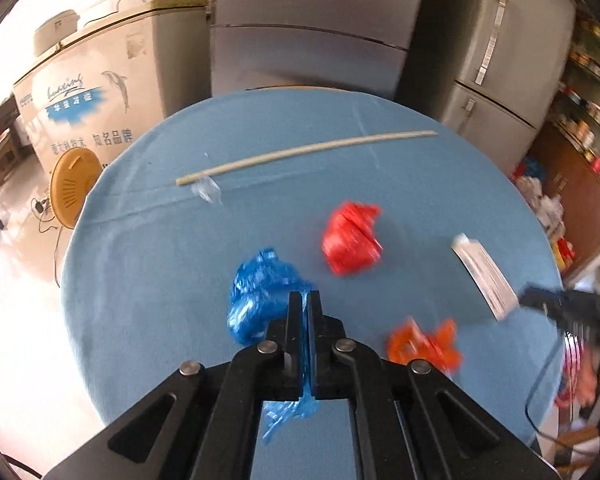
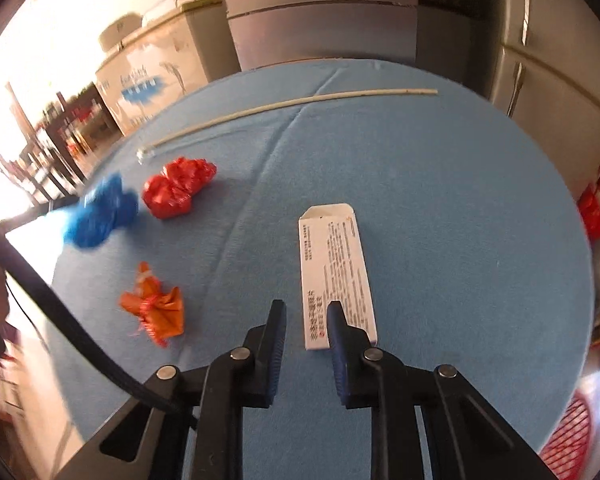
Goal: Collect trash
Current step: 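Grasp the blue plastic bag with the left tool while the right tool grasps the white medicine box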
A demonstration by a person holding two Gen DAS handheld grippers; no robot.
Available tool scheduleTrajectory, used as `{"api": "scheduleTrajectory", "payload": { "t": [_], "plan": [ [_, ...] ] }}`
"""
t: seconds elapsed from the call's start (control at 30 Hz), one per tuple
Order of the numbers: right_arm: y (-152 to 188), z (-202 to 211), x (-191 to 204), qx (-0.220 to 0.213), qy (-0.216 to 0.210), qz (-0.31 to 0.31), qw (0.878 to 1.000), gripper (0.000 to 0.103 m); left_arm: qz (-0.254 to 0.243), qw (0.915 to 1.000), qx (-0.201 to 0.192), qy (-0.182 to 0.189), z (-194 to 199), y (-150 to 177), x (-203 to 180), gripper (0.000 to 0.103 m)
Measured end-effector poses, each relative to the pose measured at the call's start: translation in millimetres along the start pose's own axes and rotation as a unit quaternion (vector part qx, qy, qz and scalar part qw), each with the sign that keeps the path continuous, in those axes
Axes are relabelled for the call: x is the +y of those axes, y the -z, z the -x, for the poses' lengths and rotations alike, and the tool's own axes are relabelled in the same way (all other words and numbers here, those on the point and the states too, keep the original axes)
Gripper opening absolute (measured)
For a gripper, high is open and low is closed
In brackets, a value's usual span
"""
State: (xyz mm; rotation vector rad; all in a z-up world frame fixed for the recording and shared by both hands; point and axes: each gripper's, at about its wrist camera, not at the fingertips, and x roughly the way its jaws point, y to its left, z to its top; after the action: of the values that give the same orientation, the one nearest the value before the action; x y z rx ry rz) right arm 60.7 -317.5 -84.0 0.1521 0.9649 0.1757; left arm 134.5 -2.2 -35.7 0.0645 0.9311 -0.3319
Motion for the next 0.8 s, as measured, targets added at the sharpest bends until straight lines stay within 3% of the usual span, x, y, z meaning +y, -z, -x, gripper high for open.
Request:
{"api": "scheduleTrajectory", "payload": {
  "t": [0.07,0.1,0.13,0.17,0.2,0.23,0.3,0.33,0.43,0.5,0.53,0.6,0.7,0.73,0.77,0.8],
  "plan": [
    [1,5,-8,0.003,-0.028,-0.021,0.999,0.028,-0.012,0.9999,0.002,0.011,9,13,-8,0.002],
    [1,7,-11,0.005,-0.039,-0.027,0.999,0.037,-0.017,0.9997,0.004,0.015,11,19,-12,0.002],
    [0,8,-13,0.002,-0.040,-0.031,0.999,0.048,-0.025,0.9995,0.007,0.016,15,26,-16,0.002],
    [-1,9,-15,-0.002,-0.034,-0.032,0.999,0.080,-0.032,0.9994,0.008,0.016,16,32,-17,0.003],
    [-3,10,-15,-0.012,-0.029,-0.031,0.999,0.088,-0.036,0.9992,0.008,0.013,17,35,-18,0.008],
    [-4,13,-16,-0.031,-0.028,-0.029,0.999,0.088,-0.036,0.9993,0.005,0.008,19,40,-17,0.013],
    [-7,12,-15,-0.044,-0.015,-0.024,0.999,0.088,-0.025,0.9997,0.001,0.004,23,44,-12,0.050],
    [-11,7,-15,-0.037,-0.003,-0.021,0.999,0.088,-0.014,0.9999,-0.005,0.005,26,45,-8,0.055],
    [-19,-11,-10,-0.009,0.011,-0.008,1.000,0.086,0.011,0.9996,-0.024,0.008,37,48,1,0.057],
    [-20,-22,-3,0.000,0.027,0.010,1.000,0.078,0.021,0.9993,-0.032,0.000,37,48,2,0.070],
    [-21,-29,0,0.008,0.033,0.019,0.999,0.074,0.026,0.9992,-0.031,-0.001,35,49,2,0.071],
    [-21,-44,6,0.030,0.050,0.032,0.998,0.052,0.033,0.9994,-0.012,0.001,22,48,-2,0.071],
    [-19,-62,10,0.045,0.065,0.029,0.996,0.049,0.040,0.9984,0.031,-0.024,-11,49,-6,0.070],
    [-18,-62,10,0.040,0.068,0.029,0.996,0.048,0.046,0.9979,0.038,-0.025,-17,51,-6,0.064],
    [-18,-62,10,0.039,0.068,0.026,0.997,0.048,0.054,0.9976,0.042,-0.012,-23,53,-6,0.051],
    [-16,-60,9,0.040,0.061,0.017,0.997,0.048,0.062,0.9972,0.042,-0.006,-25,54,-6,0.051]
  ]
}}
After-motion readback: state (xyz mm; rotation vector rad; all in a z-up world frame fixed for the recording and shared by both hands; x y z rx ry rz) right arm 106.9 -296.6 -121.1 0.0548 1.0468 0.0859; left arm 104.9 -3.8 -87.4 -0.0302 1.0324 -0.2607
